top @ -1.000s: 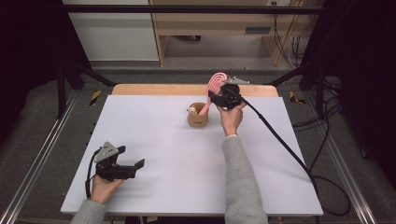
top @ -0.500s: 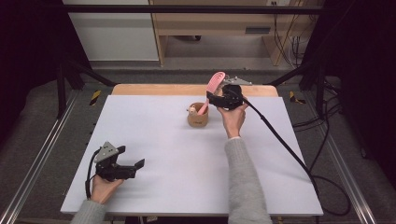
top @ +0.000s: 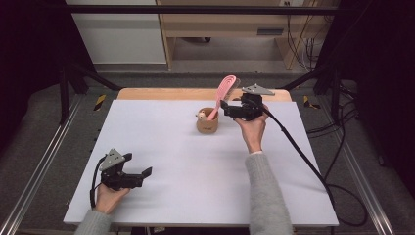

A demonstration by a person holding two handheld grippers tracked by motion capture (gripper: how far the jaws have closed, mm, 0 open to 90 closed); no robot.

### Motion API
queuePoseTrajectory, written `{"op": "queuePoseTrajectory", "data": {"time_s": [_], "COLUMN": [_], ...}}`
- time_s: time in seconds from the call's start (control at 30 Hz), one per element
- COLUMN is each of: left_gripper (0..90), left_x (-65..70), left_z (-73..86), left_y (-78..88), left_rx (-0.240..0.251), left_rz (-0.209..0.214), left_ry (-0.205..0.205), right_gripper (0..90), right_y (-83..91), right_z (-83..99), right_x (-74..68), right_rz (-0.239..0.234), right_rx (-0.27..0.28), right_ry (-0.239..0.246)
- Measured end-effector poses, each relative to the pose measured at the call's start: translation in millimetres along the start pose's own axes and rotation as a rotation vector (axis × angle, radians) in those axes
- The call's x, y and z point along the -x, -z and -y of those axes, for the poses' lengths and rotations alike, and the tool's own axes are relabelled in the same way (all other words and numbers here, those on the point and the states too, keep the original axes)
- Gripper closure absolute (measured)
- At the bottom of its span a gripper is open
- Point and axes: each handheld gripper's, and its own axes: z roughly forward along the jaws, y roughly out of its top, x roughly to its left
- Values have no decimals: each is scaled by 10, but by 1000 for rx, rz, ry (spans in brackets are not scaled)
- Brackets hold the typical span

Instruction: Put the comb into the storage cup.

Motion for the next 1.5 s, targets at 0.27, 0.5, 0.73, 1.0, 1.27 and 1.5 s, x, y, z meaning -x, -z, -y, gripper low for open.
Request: {"op": "queuePoseTrajectory", "data": {"time_s": [0.27, 0.5, 0.73, 1.0, 1.27, 1.5], "left_gripper": [14, 13, 13, 13, 14, 13], "left_x": [2, 1, 2, 2, 2, 4], "left_z": [0, 1, 1, 1, 0, 0], "left_y": [1, 0, 1, 2, 4, 4], "left_rx": [2, 2, 4, 6, 8, 8], "left_rz": [-1, -2, -3, -4, -4, -4], "left_ry": [0, 0, 0, -1, 0, 0], "right_gripper": [9, 1, 0, 0, 0, 0], "right_y": [196, 346, 494, 679, 803, 901], "right_z": [27, 69, 137, 216, 350, 495], "right_x": [-21, -62, -57, -57, -67, -73], "right_rz": [-39, -81, -121, -144, -177, -208], "right_rx": [11, 0, 9, 36, 36, 29], "right_ry": [7, 34, 35, 47, 77, 96]}}
